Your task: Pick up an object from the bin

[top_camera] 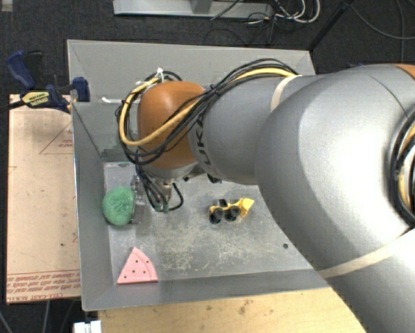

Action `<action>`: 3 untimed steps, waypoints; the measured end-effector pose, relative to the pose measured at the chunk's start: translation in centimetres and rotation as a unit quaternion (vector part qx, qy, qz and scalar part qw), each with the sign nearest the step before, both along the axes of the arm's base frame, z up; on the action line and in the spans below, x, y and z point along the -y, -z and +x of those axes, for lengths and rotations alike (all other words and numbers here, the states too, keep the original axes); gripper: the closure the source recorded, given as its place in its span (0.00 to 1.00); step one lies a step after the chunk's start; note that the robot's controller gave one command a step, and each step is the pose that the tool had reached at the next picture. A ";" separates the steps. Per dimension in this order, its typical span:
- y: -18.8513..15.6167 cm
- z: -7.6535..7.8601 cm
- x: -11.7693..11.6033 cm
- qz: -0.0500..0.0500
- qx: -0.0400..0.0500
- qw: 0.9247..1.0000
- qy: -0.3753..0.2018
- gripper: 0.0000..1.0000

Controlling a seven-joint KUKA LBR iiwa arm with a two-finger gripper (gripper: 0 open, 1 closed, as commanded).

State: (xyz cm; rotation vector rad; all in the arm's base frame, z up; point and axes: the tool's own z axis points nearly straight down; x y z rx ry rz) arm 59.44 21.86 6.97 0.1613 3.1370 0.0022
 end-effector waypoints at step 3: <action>-4.2 0.8 -1.8 0.000 0.003 0.993 -0.117 1.00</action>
Offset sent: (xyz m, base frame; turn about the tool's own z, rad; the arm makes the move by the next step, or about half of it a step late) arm 0.0205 0.0249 0.0769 -0.2729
